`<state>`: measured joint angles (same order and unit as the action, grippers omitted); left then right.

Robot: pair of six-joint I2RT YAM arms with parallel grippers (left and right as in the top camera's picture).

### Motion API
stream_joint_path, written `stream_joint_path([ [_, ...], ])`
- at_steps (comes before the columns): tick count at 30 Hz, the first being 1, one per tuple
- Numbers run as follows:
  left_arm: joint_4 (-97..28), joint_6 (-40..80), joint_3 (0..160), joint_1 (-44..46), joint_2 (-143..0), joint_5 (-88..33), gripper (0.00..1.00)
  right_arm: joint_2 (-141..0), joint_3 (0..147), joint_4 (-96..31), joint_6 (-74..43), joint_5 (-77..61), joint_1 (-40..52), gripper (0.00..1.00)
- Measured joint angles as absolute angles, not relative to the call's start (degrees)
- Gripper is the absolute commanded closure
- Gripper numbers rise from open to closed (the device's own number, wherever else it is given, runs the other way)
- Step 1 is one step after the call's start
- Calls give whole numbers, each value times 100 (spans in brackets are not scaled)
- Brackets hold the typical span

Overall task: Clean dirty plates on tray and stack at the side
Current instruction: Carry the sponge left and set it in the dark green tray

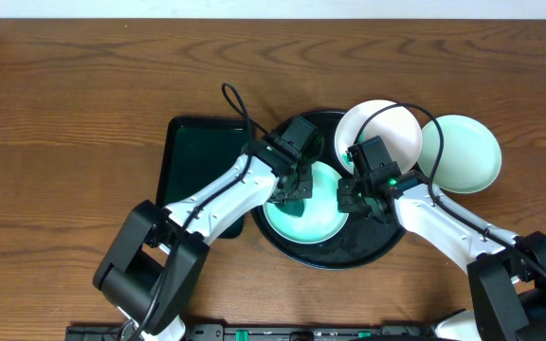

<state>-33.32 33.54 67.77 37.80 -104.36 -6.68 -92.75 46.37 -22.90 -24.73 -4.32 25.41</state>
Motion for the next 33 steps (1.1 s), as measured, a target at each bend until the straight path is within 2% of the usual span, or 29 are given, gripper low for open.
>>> stream_joint_path([
  [12,-3048,3583,6724,3966,-10602,-1140,92,-9275,4637,-2290,-2473,-432,2541,99],
  [18,-3148,3559,6722,3769,-9966,-1356,92,-9275,4637,-2290,-2473,-432,2541,99],
  [25,-3820,3242,6724,2521,-8833,-1369,93,-9275,4637,-2290,-2473,-432,2541,99],
  [33,-4862,2438,6722,864,-8621,-1153,92,-9275,4637,-2290,-2473,-432,2541,99],
])
